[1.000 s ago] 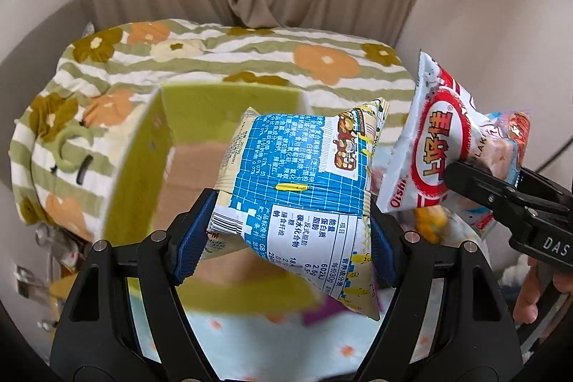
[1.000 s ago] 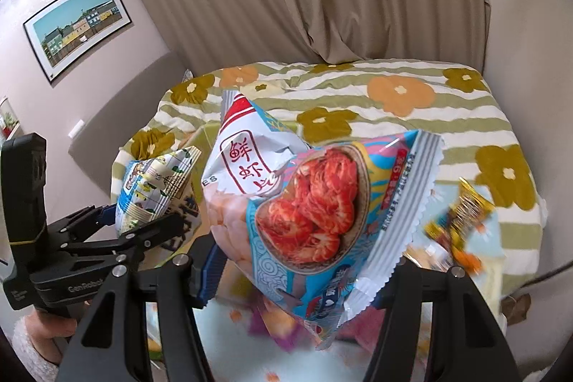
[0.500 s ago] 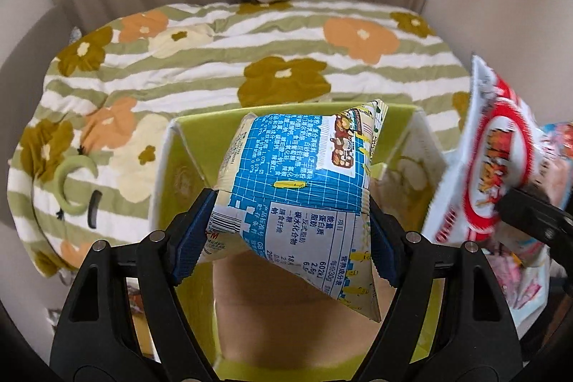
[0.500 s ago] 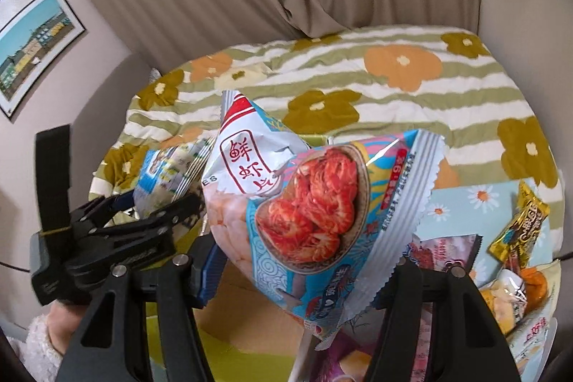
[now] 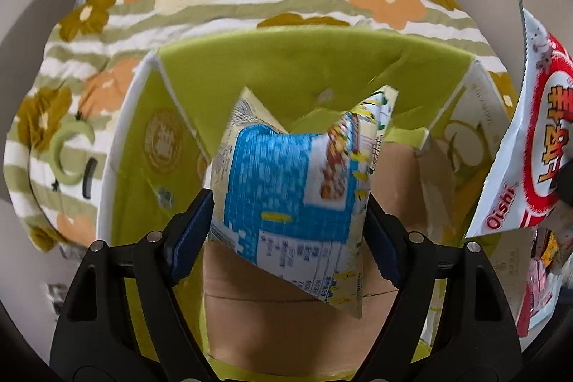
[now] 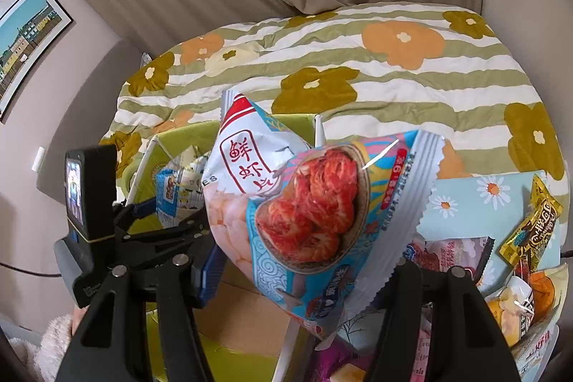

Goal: Organize snacks
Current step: 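Open left tool dropping blue-white bag while right tool drops shrimp bag in box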

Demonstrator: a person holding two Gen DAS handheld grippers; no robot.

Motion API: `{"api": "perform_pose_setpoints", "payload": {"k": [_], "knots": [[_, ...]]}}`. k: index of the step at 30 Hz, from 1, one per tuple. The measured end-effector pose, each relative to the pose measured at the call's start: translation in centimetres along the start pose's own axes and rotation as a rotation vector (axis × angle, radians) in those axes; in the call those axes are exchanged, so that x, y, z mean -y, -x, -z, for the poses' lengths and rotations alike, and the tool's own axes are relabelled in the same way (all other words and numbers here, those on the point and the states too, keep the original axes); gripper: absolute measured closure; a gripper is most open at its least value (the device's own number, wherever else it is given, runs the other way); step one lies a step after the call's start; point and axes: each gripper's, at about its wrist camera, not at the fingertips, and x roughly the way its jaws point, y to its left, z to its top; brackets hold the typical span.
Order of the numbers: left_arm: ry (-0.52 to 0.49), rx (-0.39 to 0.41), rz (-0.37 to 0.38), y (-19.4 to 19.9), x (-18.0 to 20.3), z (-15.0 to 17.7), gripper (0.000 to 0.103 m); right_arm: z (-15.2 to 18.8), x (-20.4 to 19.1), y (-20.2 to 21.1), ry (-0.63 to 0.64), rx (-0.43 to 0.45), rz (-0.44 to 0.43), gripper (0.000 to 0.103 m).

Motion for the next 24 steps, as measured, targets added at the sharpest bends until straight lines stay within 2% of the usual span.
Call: {"api": "perform_pose_setpoints", "payload": {"k": [2,3,4,6,10,17,24], "knots": [[0.007,0.002,-0.005,0.2,-0.1,0.4,0.026,0.0,-0.2,-0.2,0.009,-0.006,-0.004,0.045],[0.008,0.011,-0.009,0.5,-0.1,0.5,0.020,-0.1,-0.3,-0.3,0.013,-0.008,-0.007,0.045],[0.006,0.018,-0.016,0.8,0.0,0.6,0.009,-0.1,-0.4,-0.4,0.017,-0.010,-0.012,0.045],[-0.004,0.052,-0.053,1.8,0.2,0.6,0.000,-0.2,-0.6,-0.5,0.024,-0.015,-0.017,0.045],[-0.008,0.072,-0.061,3.1,-0.2,0.8,0.000,-0.4,-0.9,-0.7,0.041,-0.026,-0.015,0.045],[0.060,0.080,-0.022,5.6,-2.2,2.4,0.000,-0.9,-2.1,-0.5,0.074,-0.039,-0.015,0.045],[0.079,0.075,-0.047,7.5,-3.2,3.7,0.000,-2.8,-5.4,-3.3,0.156,-0.082,-0.035,0.045]]}}
